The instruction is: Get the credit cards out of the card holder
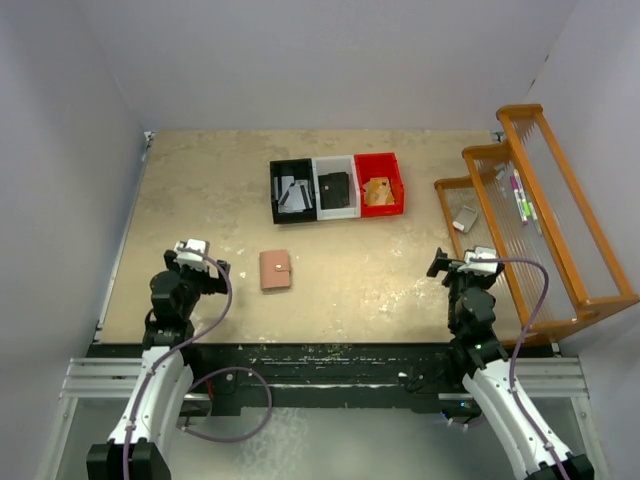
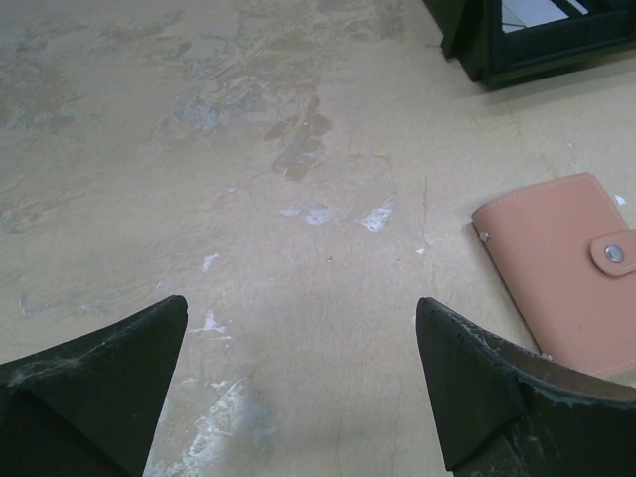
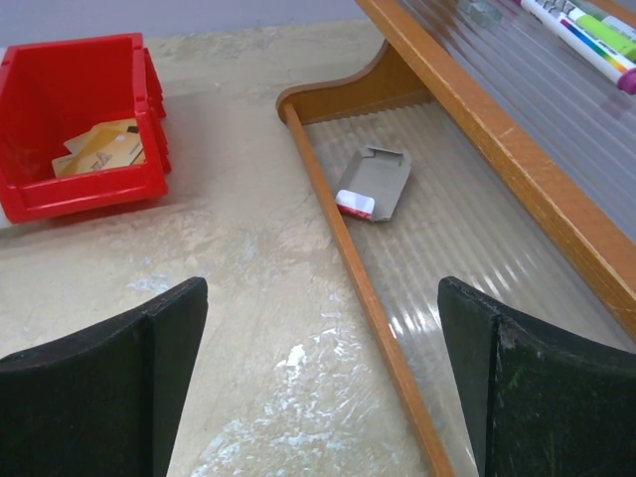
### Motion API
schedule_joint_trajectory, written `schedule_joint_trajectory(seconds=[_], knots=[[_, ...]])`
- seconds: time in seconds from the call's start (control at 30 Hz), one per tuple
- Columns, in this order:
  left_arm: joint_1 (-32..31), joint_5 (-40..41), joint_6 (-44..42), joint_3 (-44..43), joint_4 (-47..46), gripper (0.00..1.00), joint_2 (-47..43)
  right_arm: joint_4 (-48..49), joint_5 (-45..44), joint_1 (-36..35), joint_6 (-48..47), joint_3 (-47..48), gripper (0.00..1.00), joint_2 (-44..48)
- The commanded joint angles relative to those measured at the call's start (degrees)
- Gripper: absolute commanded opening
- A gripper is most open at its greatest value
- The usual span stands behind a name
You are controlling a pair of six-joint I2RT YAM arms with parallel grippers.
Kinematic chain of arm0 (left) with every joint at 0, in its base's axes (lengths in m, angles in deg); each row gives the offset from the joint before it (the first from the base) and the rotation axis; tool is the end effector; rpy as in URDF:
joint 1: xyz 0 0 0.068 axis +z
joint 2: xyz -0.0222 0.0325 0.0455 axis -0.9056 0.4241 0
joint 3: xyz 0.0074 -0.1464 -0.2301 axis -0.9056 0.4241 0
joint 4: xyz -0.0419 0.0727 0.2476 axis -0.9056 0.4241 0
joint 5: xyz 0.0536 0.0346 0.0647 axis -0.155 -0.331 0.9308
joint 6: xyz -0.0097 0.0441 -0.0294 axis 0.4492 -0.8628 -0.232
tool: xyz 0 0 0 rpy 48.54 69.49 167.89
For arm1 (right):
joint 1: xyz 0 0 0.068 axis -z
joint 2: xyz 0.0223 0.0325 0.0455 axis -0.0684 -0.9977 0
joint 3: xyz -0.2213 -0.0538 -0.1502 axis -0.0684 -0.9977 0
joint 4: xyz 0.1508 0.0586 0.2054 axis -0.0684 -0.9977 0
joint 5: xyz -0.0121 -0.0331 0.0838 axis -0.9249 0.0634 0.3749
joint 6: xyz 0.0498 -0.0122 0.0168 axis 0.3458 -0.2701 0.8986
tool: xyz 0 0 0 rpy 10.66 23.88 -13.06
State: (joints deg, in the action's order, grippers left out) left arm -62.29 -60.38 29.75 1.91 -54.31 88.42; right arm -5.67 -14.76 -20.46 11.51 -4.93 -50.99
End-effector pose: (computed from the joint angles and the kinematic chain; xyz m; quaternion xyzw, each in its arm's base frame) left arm 0.1394 0.0003 0.1596 0.0534 0.7882 -0.0387 0.6119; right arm 0.1231 0.0186 0.1931 0.1086 0.6630 -0.0427 0.7395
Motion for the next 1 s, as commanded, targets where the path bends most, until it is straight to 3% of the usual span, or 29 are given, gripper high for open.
schedule_joint_trajectory(seconds=[0.0,0.07,0.17,0.3,0.43,0.7,0.97], knots=[[0.10,-5.05,-2.33,-13.24,5.51,0.99,4.91,-0.64,-4.77,-0.08,-0.30,5.77,1.00,-0.13],[0.04,-5.03,-3.79,-20.05,9.63,0.99,9.23,-5.35,-5.37,-0.07,1.56,11.28,1.00,-2.51],[0.10,-6.30,-4.92,-30.68,19.60,0.99,15.73,-16.53,-9.48,-0.08,14.13,21.65,1.00,-6.42],[0.03,-13.50,-5.87,-41.60,31.34,0.99,24.97,-20.79,-11.26,-0.08,27.12,29.68,1.00,-13.19],[0.09,-18.48,-8.73,-50.17,40.82,0.99,31.66,-26.70,-5.25,-0.08,39.67,36.14,1.00,-21.75],[0.12,-18.28,-12.41,-57.94,51.60,0.99,36.36,-7.34,25.58,-0.50,32.54,35.68,1.00,-34.81],[0.20,-13.97,-17.89,-57.55,54.69,0.99,36.81,-11.20,12.41,-18.86,30.76,44.63,1.00,-55.08]])
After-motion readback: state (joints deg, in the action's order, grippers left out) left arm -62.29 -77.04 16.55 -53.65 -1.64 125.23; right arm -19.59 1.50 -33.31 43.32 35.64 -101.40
